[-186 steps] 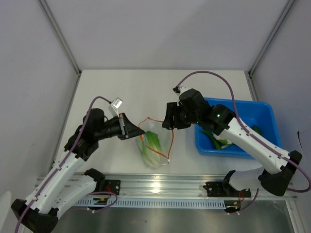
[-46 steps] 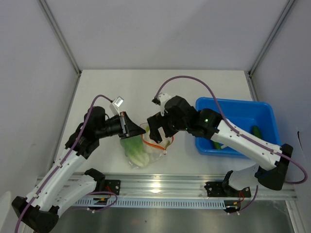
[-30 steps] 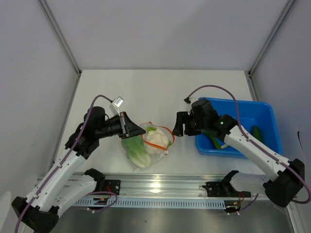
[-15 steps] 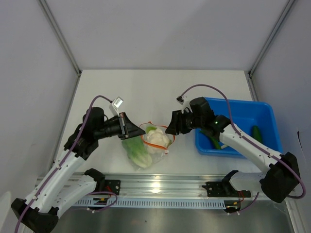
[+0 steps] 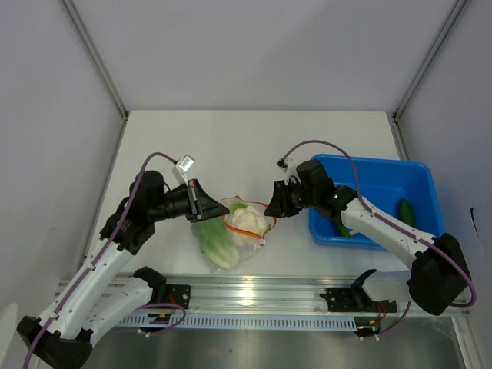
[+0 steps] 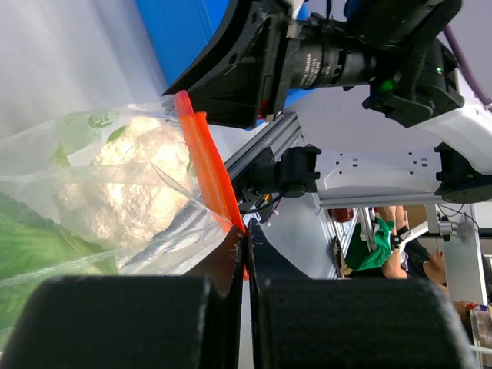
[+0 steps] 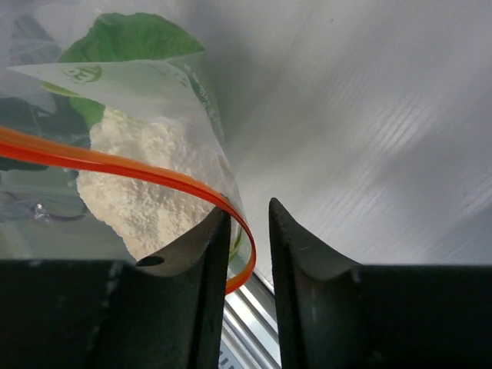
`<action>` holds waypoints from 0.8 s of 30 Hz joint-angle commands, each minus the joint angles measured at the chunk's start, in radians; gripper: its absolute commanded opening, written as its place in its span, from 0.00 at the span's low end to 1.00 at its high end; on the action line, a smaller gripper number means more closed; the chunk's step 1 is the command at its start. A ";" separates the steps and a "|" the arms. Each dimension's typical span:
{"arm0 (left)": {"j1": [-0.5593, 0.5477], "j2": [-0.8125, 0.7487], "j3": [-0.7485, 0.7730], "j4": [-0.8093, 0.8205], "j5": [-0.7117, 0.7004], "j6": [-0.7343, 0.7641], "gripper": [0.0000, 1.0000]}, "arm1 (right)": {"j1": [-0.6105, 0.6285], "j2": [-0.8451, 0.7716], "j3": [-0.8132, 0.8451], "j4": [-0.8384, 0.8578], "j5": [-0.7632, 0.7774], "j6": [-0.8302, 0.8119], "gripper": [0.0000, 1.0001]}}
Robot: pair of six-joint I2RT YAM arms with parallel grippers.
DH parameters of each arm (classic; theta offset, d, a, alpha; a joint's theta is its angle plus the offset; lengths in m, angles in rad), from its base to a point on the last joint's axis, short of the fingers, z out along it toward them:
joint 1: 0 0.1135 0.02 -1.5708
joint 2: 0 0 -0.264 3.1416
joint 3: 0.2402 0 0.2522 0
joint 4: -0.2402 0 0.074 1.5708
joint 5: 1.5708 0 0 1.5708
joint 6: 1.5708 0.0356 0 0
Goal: Place the food in the zip-top bag and seal the zipper
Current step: Adjust the zipper food storage bag at the center of the board.
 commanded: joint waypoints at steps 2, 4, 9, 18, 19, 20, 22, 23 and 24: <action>0.005 -0.027 0.030 0.040 0.034 -0.020 0.01 | -0.002 0.011 -0.044 0.079 -0.017 0.001 0.20; 0.005 -0.029 0.028 0.034 0.030 -0.013 0.01 | -0.002 0.009 -0.033 0.063 -0.006 0.001 0.00; 0.005 -0.007 -0.015 0.017 -0.026 0.035 0.01 | 0.074 -0.063 0.196 -0.061 0.087 0.010 0.00; 0.003 -0.084 0.030 0.039 0.019 -0.028 0.01 | 0.277 -0.020 0.600 -0.393 0.290 0.100 0.00; 0.003 -0.095 0.028 0.033 0.014 -0.020 0.01 | 0.295 -0.024 0.567 -0.373 0.290 0.114 0.00; 0.005 -0.101 0.021 0.031 0.007 -0.013 0.01 | 0.295 -0.026 0.544 -0.359 0.288 0.117 0.00; 0.008 -0.073 -0.037 0.023 -0.004 0.004 0.01 | 0.269 -0.005 0.492 -0.316 0.282 0.120 0.00; 0.010 -0.057 -0.056 0.052 0.002 0.010 0.01 | 0.255 0.008 0.441 -0.307 0.275 0.120 0.00; 0.013 -0.023 -0.114 0.060 0.002 0.015 0.00 | 0.245 0.021 0.418 -0.287 0.272 0.119 0.00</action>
